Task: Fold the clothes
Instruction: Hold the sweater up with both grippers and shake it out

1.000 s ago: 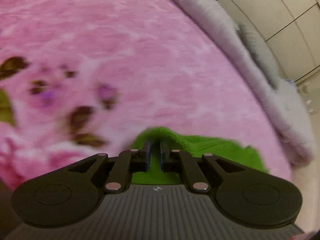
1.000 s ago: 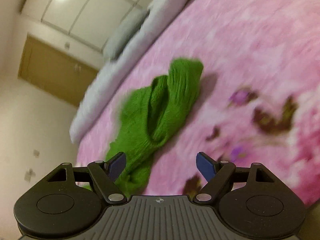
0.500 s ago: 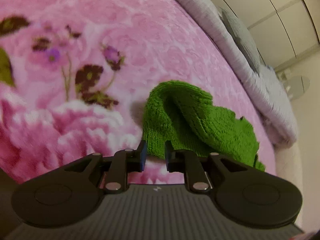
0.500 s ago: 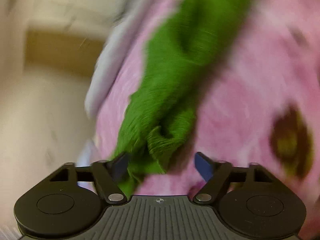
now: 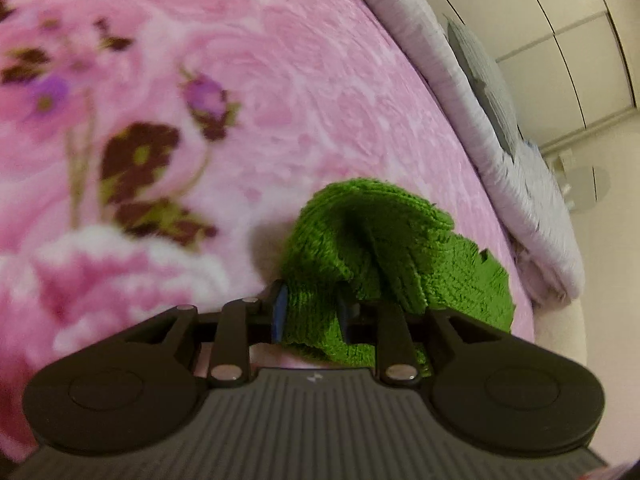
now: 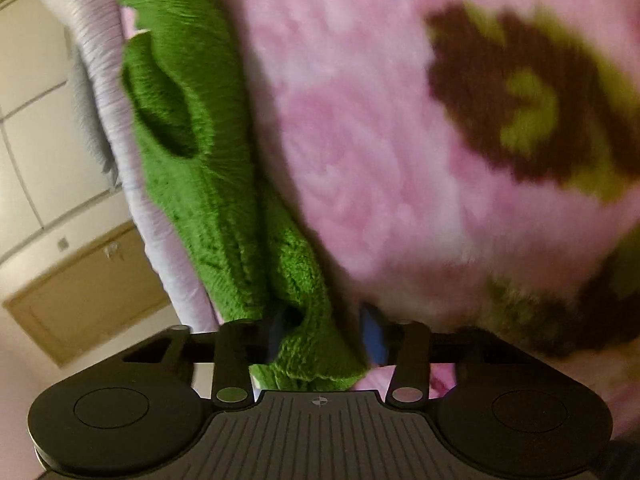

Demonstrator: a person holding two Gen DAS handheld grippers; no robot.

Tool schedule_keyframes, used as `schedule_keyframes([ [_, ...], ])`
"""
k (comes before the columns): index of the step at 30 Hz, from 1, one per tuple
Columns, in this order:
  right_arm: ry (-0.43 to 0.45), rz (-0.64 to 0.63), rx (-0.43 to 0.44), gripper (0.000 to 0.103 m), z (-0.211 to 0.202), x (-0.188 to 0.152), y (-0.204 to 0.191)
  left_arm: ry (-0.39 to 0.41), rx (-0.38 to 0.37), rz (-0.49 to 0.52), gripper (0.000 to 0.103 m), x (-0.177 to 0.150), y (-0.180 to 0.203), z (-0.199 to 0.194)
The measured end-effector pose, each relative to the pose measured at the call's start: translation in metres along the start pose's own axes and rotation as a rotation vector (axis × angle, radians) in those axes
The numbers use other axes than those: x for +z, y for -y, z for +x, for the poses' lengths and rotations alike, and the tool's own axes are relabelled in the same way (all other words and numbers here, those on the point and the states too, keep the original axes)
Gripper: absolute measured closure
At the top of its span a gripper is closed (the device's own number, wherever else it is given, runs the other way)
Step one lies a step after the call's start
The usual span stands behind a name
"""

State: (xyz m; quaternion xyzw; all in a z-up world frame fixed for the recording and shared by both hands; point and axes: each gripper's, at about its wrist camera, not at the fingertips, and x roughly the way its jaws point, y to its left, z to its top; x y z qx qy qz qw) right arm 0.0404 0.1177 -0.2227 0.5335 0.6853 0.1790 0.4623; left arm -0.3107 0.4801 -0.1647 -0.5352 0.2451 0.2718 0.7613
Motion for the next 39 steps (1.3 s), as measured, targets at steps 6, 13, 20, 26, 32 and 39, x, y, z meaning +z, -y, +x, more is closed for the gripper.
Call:
schedule_keyframes([
  [6, -0.026, -0.143, 0.045, 0.094, 0.004, -0.001, -0.010, -0.069, -0.010, 0.075, 0.098, 0.006, 0.015, 0.004],
  [13, -0.001, -0.401, 0.194, 0.097, -0.085, -0.007, -0.054, -0.085, -0.249, 0.141, 0.099, -0.020, 0.065, -0.057],
  [20, 0.086, -0.685, 0.334, 0.096, -0.209, -0.044, -0.100, -0.025, -0.525, 0.235, 0.099, -0.038, 0.146, -0.132],
  [26, 0.219, -0.987, 0.570, 0.097, -0.299, -0.112, -0.173, 0.126, -0.702, 0.323, 0.099, -0.041, 0.211, -0.190],
  [32, 0.298, -1.102, 0.717, 0.096, -0.352, -0.163, -0.210, 0.283, -0.820, 0.420, 0.103, -0.041, 0.270, -0.240],
  [39, 0.324, -1.117, 0.586, 0.096, -0.319, -0.145, -0.233, 0.194, -0.575, 0.462, 0.097, -0.043, 0.294, -0.194],
])
